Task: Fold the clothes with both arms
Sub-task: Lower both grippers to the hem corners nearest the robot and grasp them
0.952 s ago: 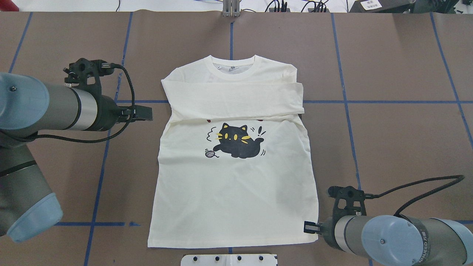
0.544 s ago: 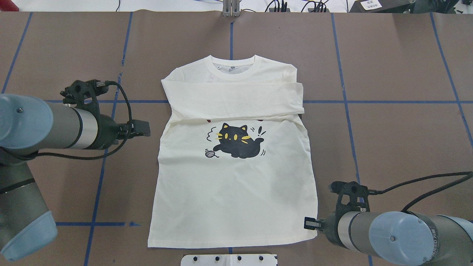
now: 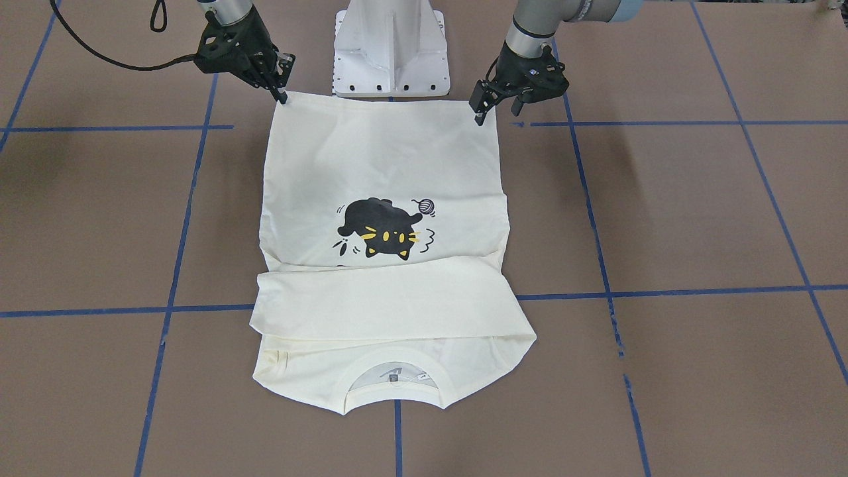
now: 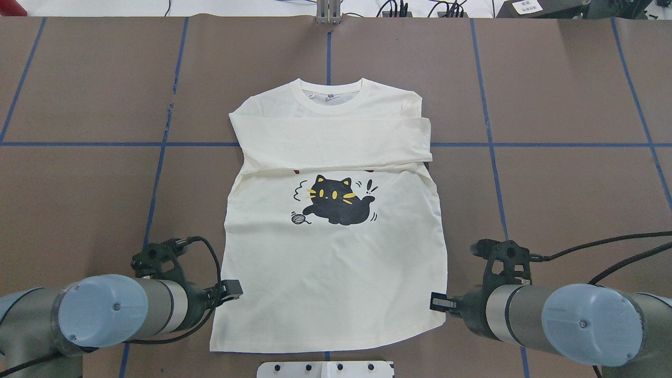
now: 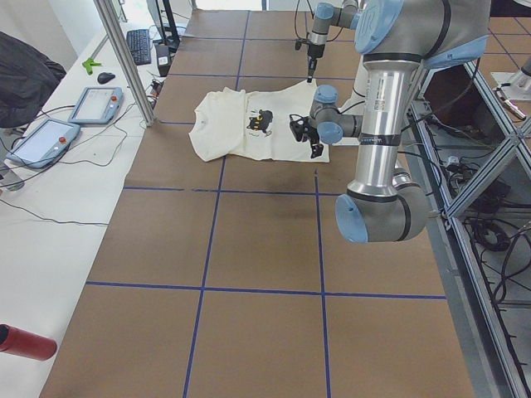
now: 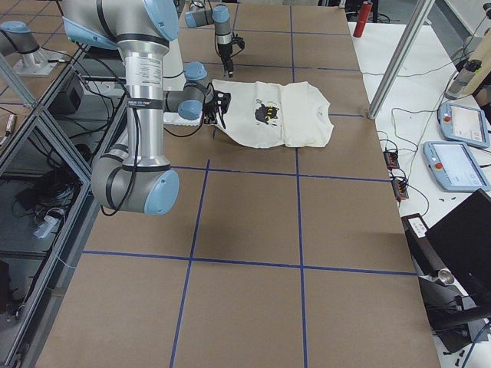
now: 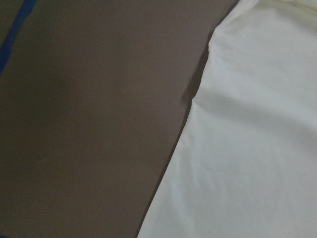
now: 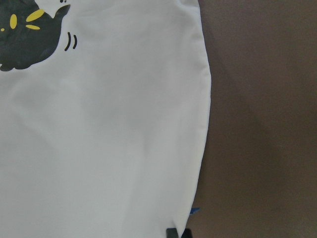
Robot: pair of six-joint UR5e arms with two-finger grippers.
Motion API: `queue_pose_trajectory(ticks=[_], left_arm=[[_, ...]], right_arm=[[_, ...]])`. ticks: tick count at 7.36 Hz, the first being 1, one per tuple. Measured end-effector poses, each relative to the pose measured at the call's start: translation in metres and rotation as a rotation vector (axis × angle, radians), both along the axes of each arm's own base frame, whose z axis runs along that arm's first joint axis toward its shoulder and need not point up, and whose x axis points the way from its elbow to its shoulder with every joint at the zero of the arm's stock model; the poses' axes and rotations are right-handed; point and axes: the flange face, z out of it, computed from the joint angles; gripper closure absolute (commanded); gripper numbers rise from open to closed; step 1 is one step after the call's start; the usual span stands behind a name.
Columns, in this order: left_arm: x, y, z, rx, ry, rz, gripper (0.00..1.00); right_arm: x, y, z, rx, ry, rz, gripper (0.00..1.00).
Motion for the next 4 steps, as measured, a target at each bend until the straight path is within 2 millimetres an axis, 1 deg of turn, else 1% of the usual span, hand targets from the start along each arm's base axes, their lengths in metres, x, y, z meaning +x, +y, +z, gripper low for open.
queue_pose_trajectory(ticks=[1,2,3,4], left_arm=[[0.011,0.018,0.006,-0.024,-0.011,0.012,0.1],[0.019,0.033,0.01,-0.044,-0.026,0.022,0.15],[0.024,0.044,0.013,-0.059,-0.047,0.026,0.18],[0.028,0.05,0.013,-0.07,-0.065,0.027,0.22]], right_arm=[[0.001,-0.001,-0.002,-0.001,-0.005,0.001,1.0],[0.002,-0.003,-0.003,-0.002,-0.008,0.0,1.0],[0.003,-0.004,-0.004,-0.003,-0.01,0.001,1.0],[0.003,-0.005,-0.004,-0.004,-0.011,0.0,1.0]])
